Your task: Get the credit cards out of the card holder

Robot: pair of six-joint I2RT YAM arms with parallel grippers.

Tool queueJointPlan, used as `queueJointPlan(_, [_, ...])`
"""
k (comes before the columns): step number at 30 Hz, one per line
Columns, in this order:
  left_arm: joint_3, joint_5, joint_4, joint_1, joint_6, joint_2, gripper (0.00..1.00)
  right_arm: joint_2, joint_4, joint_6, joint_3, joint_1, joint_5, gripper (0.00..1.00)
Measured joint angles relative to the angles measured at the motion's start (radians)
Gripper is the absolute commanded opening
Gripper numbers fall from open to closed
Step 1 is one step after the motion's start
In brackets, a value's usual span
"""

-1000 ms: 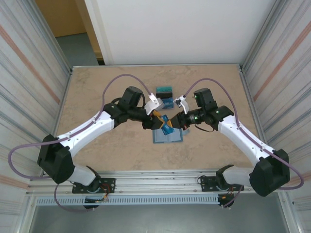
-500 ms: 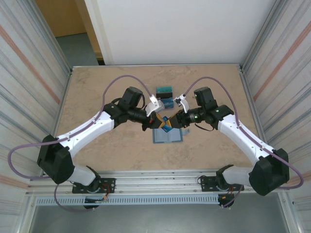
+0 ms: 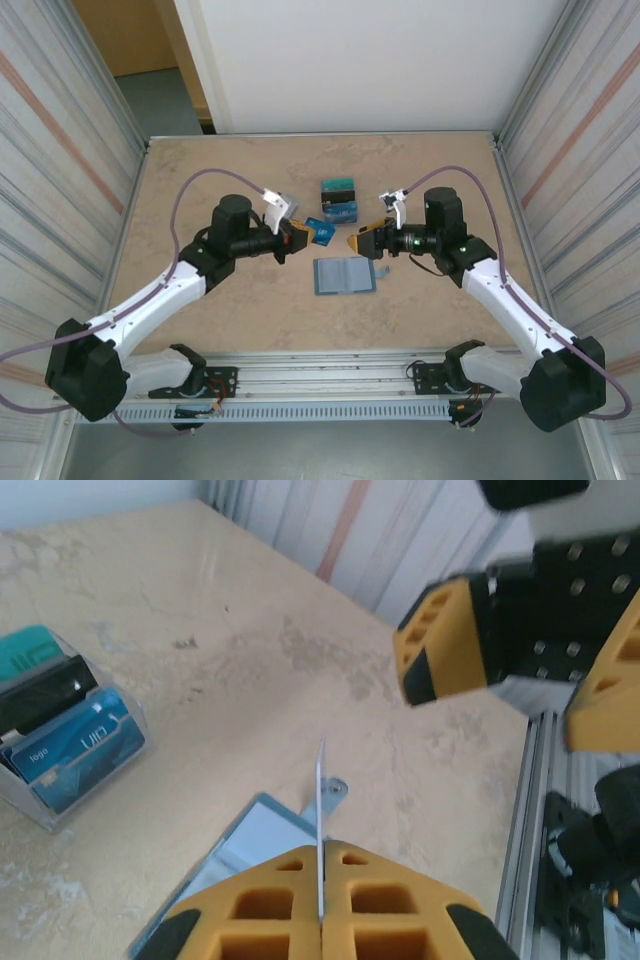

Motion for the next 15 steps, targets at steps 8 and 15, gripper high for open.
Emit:
queueJointPlan(8, [-0.051,0.018,0.249,0.003,-0.214,-0.023,0.0,0.064,0.286,0.142,-0.051,0.048,-0.045,0.6])
queueJointPlan(15, [-0.066,0.063,0.402,0.015,-0.346,-0.019,0.0,0.111,0.423,0.183,-0.039,0.091,-0.073,0.58])
